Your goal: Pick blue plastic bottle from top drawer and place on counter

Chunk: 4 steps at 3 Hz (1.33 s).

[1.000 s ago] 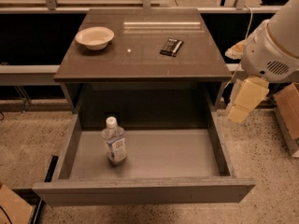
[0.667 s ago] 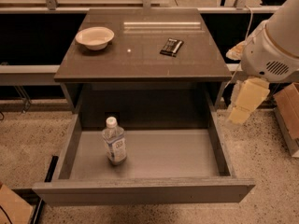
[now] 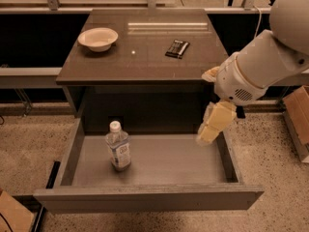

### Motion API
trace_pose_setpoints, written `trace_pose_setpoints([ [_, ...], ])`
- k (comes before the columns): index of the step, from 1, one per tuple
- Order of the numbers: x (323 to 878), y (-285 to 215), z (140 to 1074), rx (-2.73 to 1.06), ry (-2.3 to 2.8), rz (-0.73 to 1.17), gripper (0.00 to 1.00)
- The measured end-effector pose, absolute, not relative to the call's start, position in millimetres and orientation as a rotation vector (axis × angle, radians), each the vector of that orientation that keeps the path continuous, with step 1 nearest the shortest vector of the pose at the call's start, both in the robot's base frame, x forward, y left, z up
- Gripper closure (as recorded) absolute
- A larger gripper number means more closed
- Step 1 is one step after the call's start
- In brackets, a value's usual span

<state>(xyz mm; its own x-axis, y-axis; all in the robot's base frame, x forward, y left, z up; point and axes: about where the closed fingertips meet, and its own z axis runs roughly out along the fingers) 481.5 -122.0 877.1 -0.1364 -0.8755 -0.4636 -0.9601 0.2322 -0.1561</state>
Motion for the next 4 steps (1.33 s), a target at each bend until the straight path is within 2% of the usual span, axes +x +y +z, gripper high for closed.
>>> trace_pose_setpoints([
  [2,498.9,-61.8,825.7,-1.615,1.948,0.489,0.00],
  [3,508.4,-38.0,810.4,-1.586,1.918,0.569,0.00],
  [4,508.9,-37.8,809.5,-1.584,1.919,0.571,0.00],
])
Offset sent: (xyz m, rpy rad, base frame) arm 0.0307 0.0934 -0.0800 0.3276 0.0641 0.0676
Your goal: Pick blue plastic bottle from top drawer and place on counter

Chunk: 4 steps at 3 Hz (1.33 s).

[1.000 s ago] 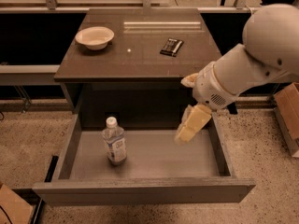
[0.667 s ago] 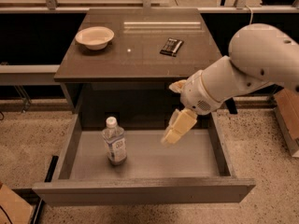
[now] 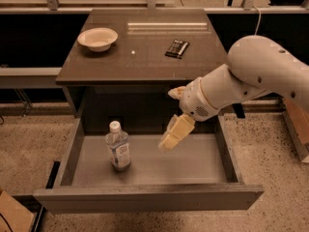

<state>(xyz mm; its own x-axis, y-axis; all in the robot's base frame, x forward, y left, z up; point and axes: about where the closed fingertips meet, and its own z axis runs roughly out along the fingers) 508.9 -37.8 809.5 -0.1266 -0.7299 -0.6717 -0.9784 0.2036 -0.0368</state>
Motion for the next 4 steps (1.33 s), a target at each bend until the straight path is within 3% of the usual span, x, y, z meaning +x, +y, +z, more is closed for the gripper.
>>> trace_pose_setpoints([
  [1,511.6,-29.8,802.7,-1.548,1.917,0.585,0.00],
  [4,550.3,62.4,737.0,-1.475,1.722,0.861,0.00],
])
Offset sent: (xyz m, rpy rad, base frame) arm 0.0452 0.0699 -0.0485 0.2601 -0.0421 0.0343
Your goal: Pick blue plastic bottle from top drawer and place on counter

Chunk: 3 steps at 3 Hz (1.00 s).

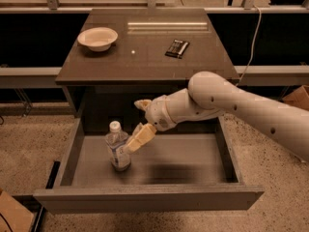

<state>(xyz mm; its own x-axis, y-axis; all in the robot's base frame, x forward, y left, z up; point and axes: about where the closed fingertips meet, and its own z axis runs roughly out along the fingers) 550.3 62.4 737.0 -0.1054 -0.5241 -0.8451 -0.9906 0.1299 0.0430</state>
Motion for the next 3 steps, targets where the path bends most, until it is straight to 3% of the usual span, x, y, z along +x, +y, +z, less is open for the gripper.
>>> trace_pose_setpoints([
  [2,530.0,115.2,698.9,-1.498,1.684,1.054,0.00],
  [3,513.5,139.8,688.5,-1.512,1.653,1.131,0.26],
])
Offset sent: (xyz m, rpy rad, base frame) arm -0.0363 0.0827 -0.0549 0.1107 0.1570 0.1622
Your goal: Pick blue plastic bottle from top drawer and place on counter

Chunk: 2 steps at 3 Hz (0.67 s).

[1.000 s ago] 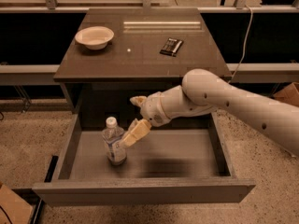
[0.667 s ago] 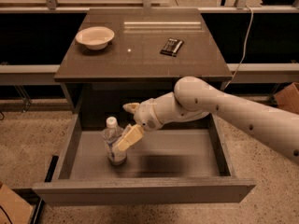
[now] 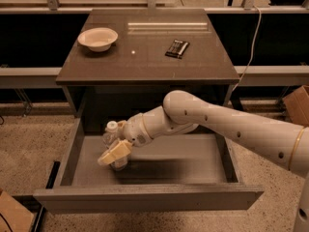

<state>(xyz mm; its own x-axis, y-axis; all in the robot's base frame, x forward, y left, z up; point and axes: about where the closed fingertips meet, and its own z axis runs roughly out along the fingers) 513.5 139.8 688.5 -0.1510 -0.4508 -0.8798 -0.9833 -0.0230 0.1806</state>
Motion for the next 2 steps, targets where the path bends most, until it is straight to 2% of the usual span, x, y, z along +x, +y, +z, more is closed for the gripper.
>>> trace_pose_setpoints([
  [2,505.9,143.3,701.7,-1.505,1.633,1.122,0.73],
])
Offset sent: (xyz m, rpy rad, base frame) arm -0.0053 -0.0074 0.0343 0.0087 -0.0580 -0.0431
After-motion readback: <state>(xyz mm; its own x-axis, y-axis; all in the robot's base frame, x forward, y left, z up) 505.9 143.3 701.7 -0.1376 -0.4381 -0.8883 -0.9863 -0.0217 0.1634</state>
